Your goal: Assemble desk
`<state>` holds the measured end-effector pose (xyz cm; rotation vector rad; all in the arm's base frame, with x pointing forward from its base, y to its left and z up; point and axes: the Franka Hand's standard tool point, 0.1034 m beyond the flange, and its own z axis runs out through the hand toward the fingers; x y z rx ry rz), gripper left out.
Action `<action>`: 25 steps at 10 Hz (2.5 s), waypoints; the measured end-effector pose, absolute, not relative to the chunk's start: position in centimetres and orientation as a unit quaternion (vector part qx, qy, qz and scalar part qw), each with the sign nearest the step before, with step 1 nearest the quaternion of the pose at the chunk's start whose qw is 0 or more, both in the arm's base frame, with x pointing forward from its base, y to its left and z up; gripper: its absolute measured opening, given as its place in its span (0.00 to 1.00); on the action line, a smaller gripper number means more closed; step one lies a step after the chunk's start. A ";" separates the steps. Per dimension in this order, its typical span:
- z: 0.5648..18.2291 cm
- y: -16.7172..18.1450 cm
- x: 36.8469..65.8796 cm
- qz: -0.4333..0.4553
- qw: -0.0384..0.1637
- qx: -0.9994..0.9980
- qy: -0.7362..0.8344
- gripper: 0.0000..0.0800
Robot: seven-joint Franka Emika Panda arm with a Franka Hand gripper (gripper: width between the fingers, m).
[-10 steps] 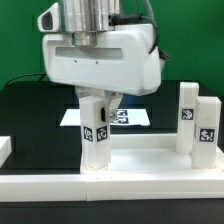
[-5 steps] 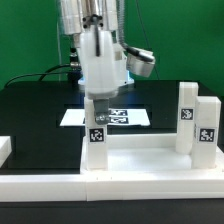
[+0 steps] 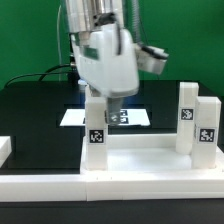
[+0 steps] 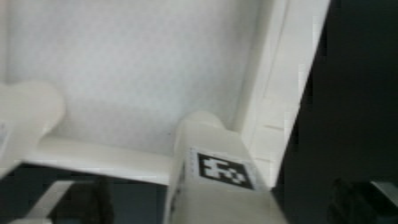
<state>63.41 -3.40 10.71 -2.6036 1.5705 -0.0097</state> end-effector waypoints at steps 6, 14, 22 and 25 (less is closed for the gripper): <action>10.6 -3.9 63.0 -0.001 0.036 -0.966 0.257 0.81; 10.3 -5.2 62.9 0.002 0.035 -0.985 0.169 0.36; 10.2 -4.3 63.5 0.014 0.057 -0.735 0.675 0.36; 10.2 -4.1 63.7 0.014 0.063 -0.624 0.779 0.36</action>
Offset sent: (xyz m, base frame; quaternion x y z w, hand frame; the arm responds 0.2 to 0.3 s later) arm 0.0000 0.0000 0.0000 0.0000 0.0000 -0.1296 0.9916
